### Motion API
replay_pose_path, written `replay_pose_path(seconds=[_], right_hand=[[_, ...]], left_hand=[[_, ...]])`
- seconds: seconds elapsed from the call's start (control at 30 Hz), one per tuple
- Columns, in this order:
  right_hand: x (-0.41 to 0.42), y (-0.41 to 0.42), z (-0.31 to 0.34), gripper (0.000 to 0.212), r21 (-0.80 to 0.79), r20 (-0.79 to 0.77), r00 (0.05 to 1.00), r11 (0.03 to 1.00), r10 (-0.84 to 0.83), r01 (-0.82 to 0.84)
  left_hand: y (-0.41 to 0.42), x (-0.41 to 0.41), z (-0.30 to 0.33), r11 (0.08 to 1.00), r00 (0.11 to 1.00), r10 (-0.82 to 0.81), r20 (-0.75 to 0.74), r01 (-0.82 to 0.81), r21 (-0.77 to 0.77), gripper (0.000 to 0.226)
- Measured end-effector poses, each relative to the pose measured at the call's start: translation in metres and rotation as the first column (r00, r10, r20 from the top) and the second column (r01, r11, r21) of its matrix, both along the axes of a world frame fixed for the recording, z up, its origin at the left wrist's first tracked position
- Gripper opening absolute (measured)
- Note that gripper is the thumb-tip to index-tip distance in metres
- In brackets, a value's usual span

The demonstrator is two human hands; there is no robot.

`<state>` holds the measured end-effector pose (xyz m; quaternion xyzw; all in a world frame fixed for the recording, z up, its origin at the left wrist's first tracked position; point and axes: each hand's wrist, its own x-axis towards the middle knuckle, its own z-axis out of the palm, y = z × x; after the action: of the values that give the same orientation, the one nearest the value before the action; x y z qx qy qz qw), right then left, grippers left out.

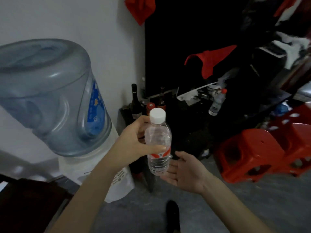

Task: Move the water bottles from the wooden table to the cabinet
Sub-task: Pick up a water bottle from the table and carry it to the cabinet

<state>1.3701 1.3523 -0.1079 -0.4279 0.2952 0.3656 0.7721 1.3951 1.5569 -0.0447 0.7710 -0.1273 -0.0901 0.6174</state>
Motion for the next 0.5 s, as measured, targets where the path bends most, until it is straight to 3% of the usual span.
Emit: replay_pose_path(seconds=[0.27, 0.5], right_hand=[[0.129, -0.049, -0.008, 0.053, 0.021, -0.069, 0.982, 0.984, 0.178, -0.177], [0.208, -0.044, -0.043, 0.053, -0.009, -0.137, 0.945, 0.953, 0.298, -0.302]], left_hand=[[-0.049, 0.085, -0.010, 0.988, 0.988, 0.154, -0.011, -0.154, 0.020, 0.068], [-0.053, 0.128, -0.034, 0.960, 0.960, 0.280, -0.026, -0.280, 0.025, 0.068]])
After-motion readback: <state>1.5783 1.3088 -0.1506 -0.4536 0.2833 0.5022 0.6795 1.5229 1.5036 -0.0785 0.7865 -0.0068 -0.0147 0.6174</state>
